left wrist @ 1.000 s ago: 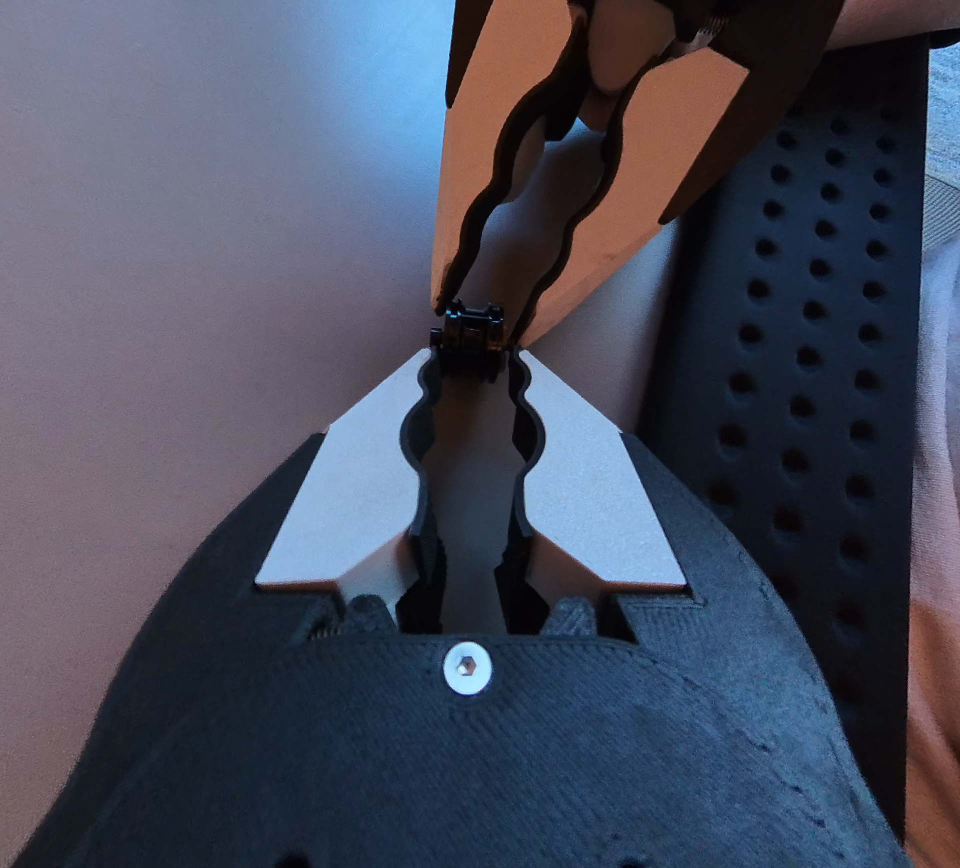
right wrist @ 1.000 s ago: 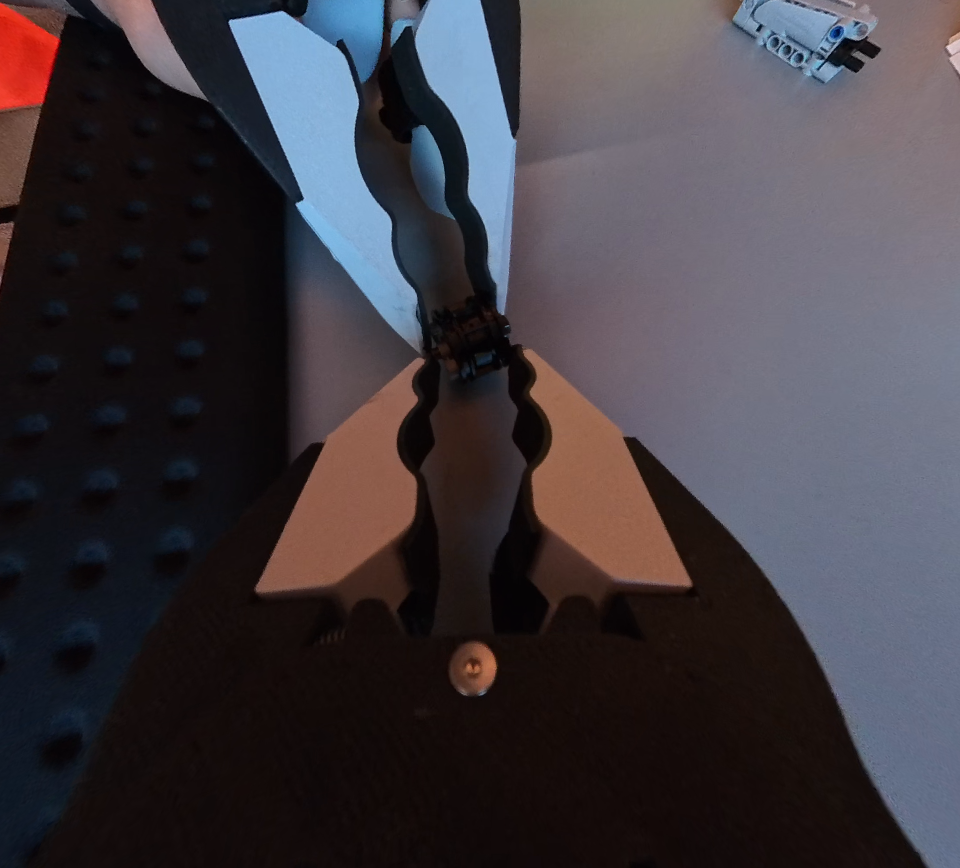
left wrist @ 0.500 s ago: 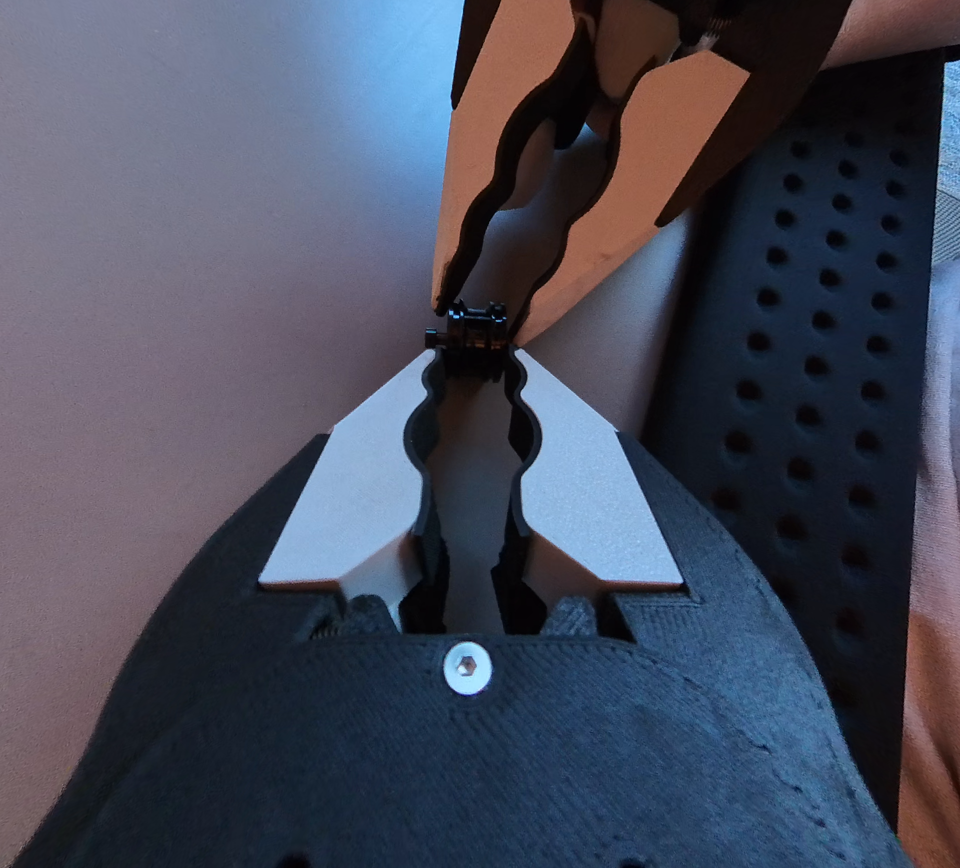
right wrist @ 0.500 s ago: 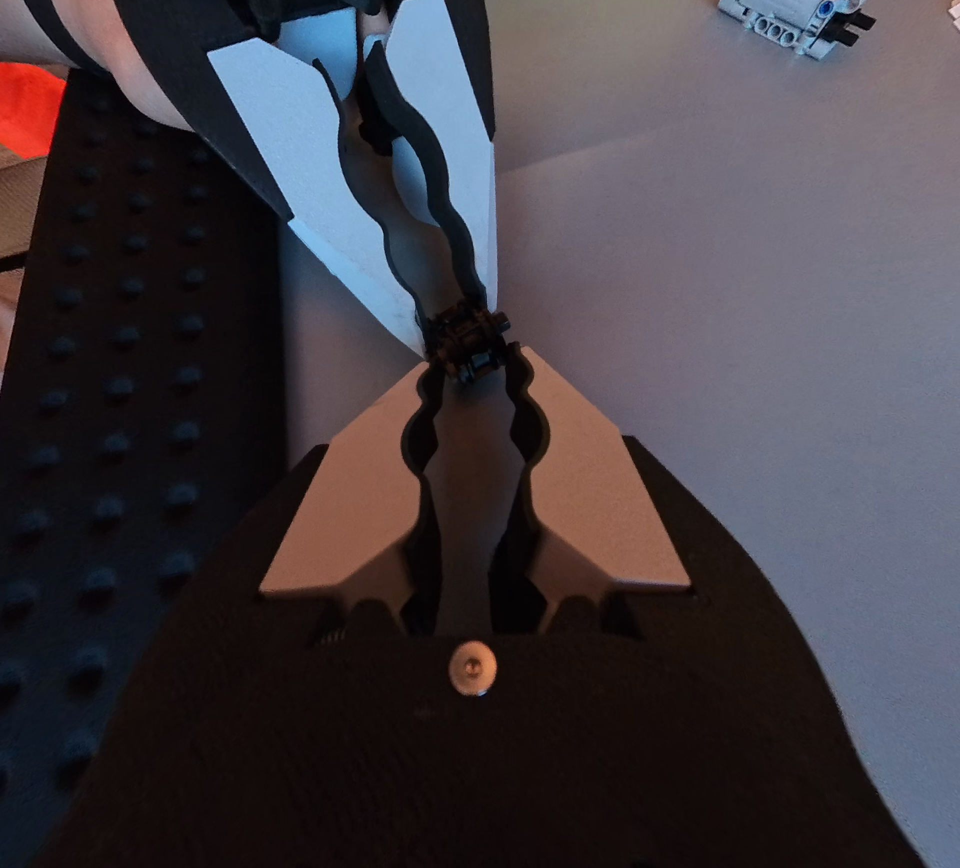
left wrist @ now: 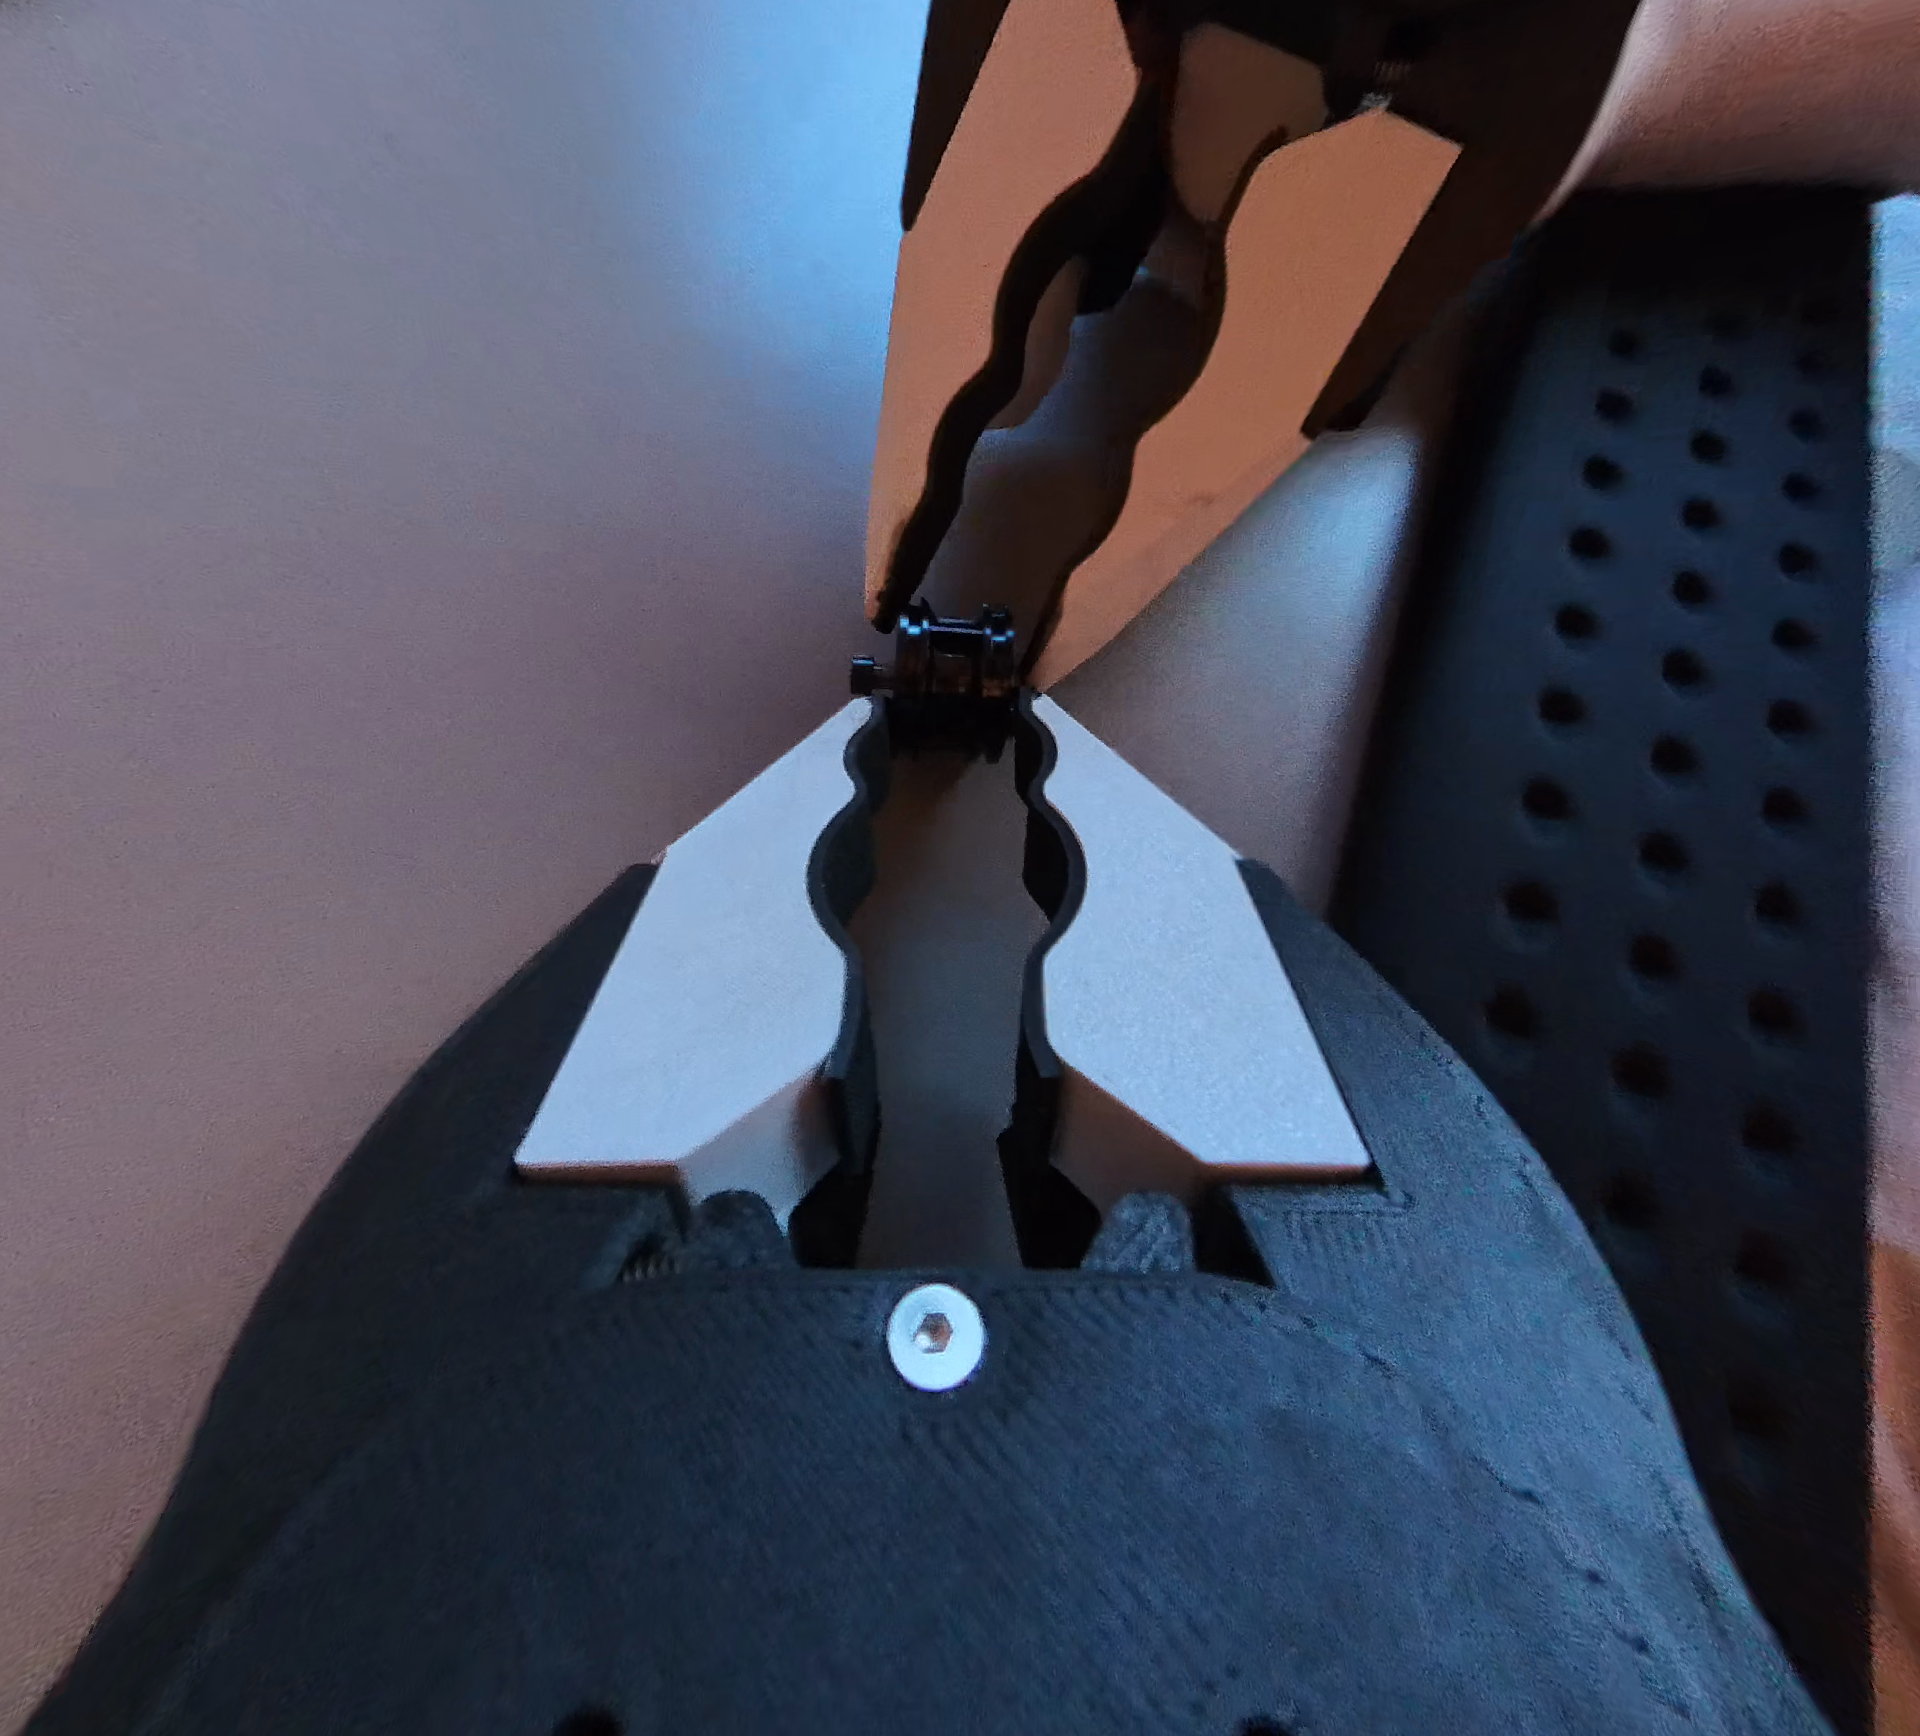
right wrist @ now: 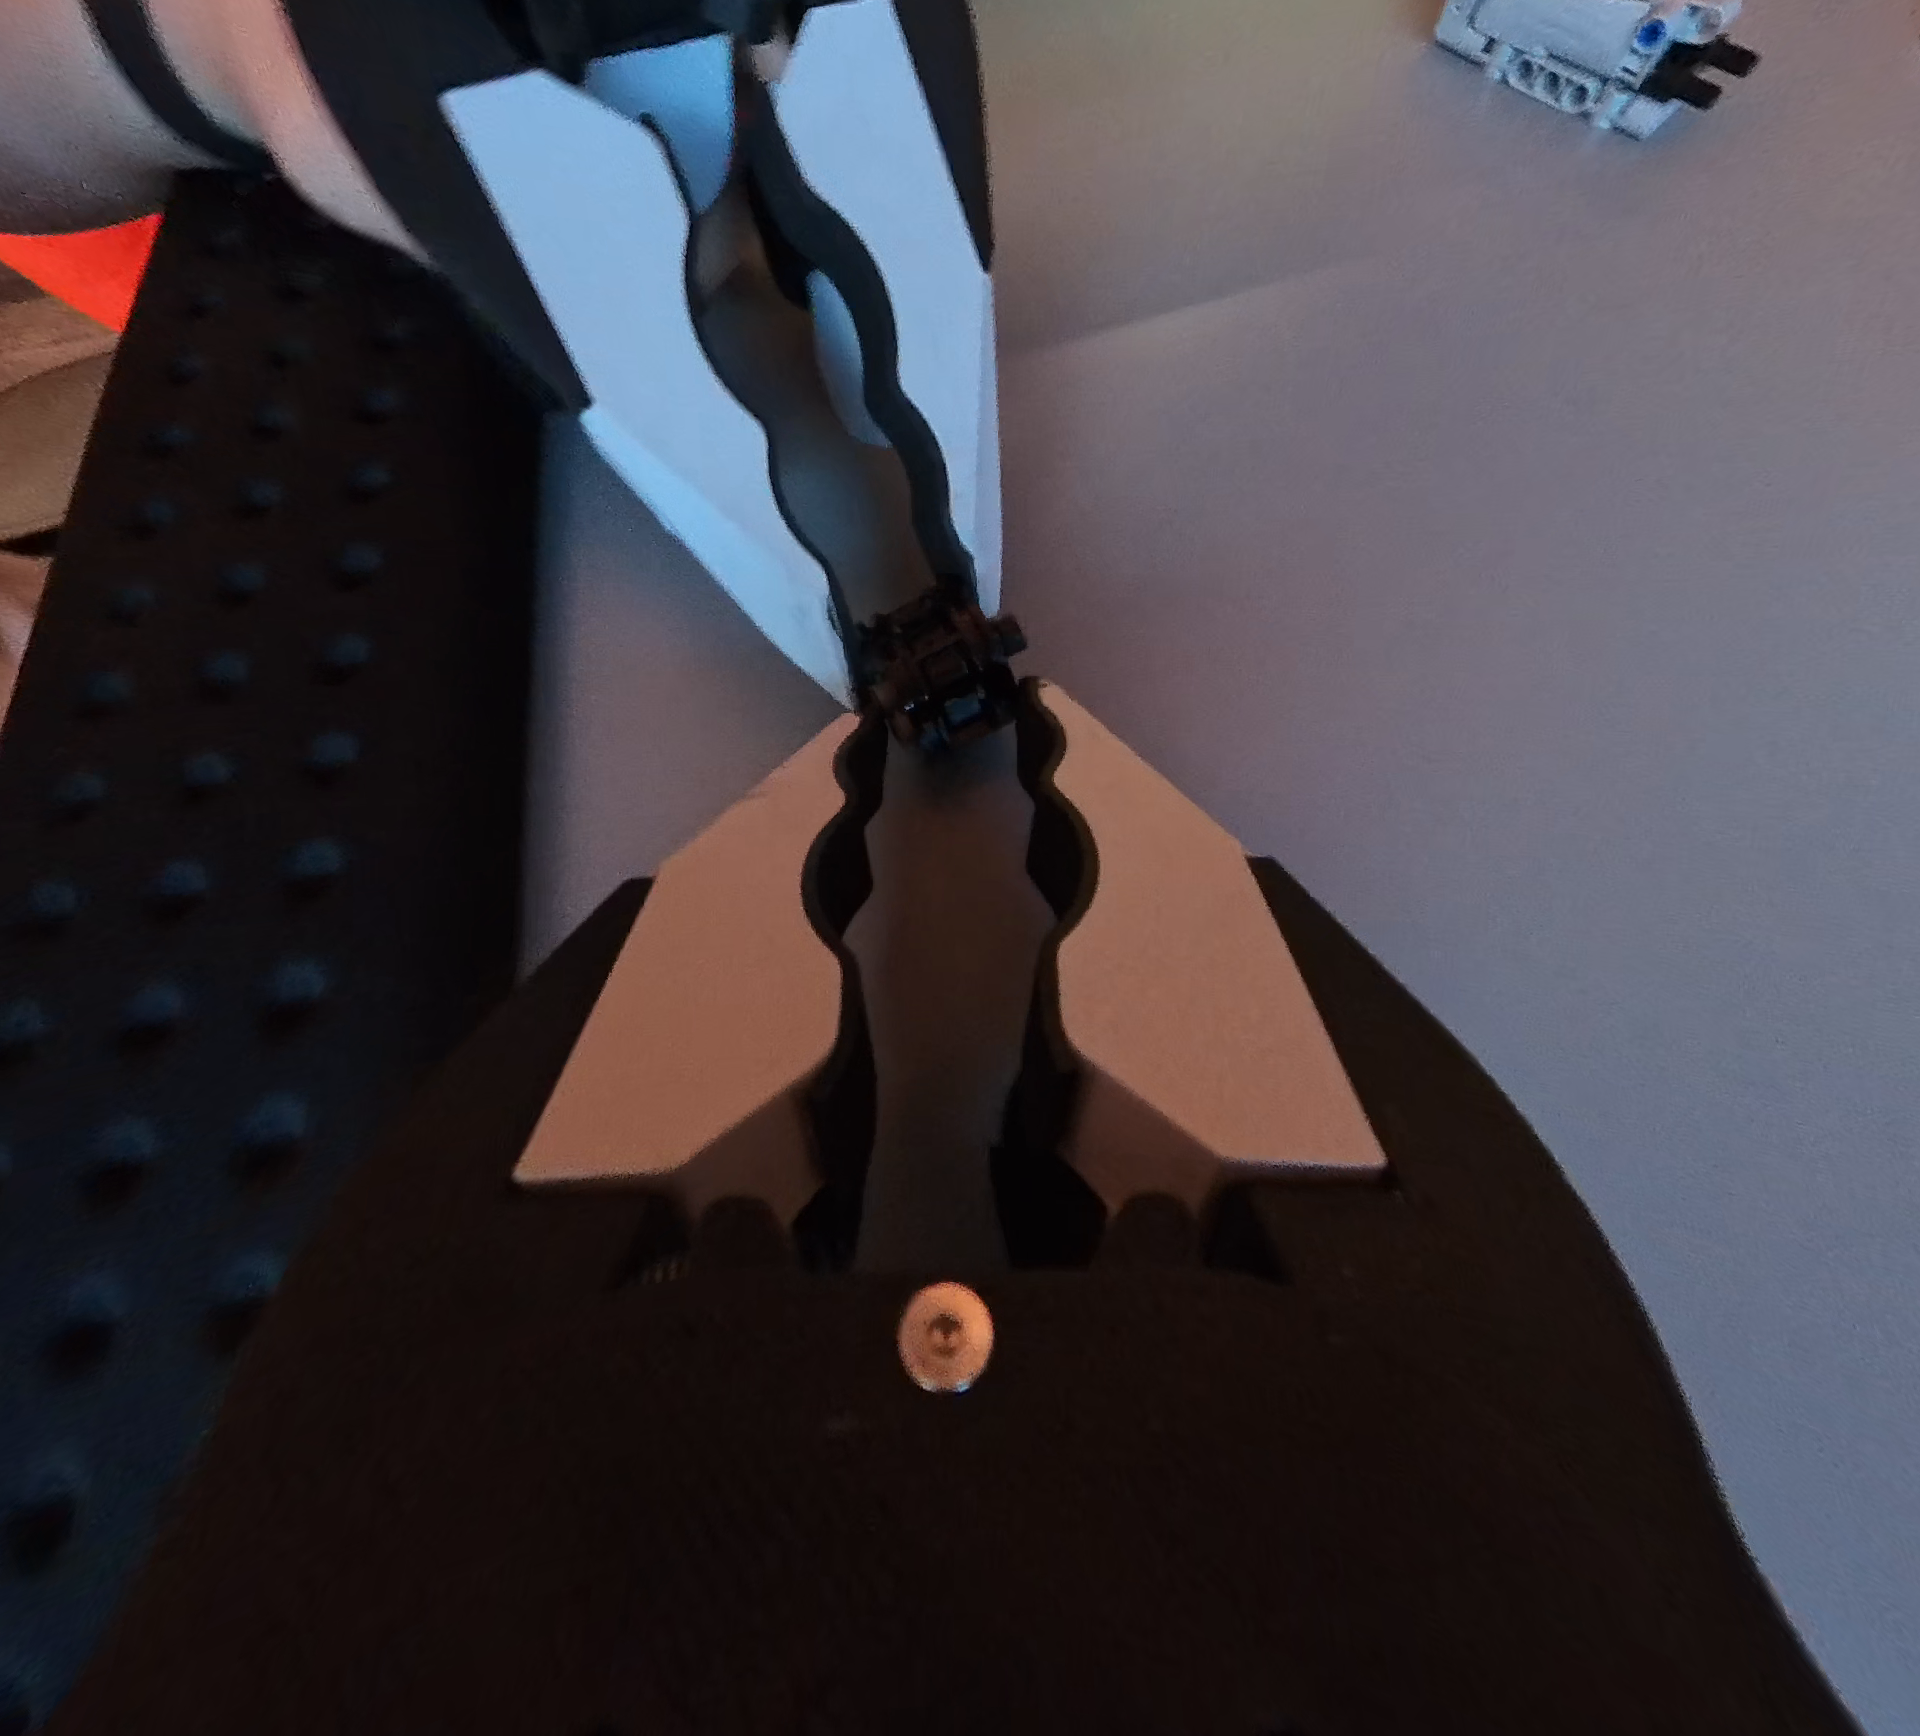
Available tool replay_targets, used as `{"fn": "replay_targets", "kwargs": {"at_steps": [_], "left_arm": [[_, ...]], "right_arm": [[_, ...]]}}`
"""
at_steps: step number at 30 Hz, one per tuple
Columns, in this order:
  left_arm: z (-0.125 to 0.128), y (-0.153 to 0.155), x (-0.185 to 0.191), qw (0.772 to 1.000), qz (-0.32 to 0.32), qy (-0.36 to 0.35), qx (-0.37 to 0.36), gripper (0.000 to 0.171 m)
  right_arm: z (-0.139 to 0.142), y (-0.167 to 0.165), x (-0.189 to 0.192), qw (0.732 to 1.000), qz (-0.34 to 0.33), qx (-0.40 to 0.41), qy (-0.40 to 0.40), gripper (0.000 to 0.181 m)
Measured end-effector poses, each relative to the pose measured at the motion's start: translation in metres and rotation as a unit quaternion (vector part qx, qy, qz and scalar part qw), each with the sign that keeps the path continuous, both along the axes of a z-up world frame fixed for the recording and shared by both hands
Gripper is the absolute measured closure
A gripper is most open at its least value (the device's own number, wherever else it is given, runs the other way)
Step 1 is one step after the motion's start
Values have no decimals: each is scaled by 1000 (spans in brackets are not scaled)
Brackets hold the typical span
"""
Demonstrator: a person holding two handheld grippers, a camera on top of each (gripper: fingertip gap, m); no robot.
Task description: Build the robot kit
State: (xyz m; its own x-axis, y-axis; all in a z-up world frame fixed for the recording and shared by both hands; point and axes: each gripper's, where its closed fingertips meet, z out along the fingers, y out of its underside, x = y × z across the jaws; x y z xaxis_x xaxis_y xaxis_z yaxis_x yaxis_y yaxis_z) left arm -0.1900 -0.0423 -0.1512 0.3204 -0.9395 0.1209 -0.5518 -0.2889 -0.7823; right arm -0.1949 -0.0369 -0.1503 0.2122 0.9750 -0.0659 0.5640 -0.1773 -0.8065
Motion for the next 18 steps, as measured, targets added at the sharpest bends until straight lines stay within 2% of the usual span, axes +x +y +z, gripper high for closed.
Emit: {"fn": "replay_targets", "kwargs": {"at_steps": [4, 12, 18], "left_arm": [[0, -8, -1, 999, -25, -17, -30, 150], [-9, -13, -1, 996, -60, 38, 57, 149], [-9, -13, 0, 997, -59, 35, 47, 151]], "right_arm": [[1, -7, -1, 1000, 26, 0, 6, 155], [0, -11, 3, 999, 44, 19, 0, 154], [1, -14, 3, 997, 61, 42, -1, 147]]}}
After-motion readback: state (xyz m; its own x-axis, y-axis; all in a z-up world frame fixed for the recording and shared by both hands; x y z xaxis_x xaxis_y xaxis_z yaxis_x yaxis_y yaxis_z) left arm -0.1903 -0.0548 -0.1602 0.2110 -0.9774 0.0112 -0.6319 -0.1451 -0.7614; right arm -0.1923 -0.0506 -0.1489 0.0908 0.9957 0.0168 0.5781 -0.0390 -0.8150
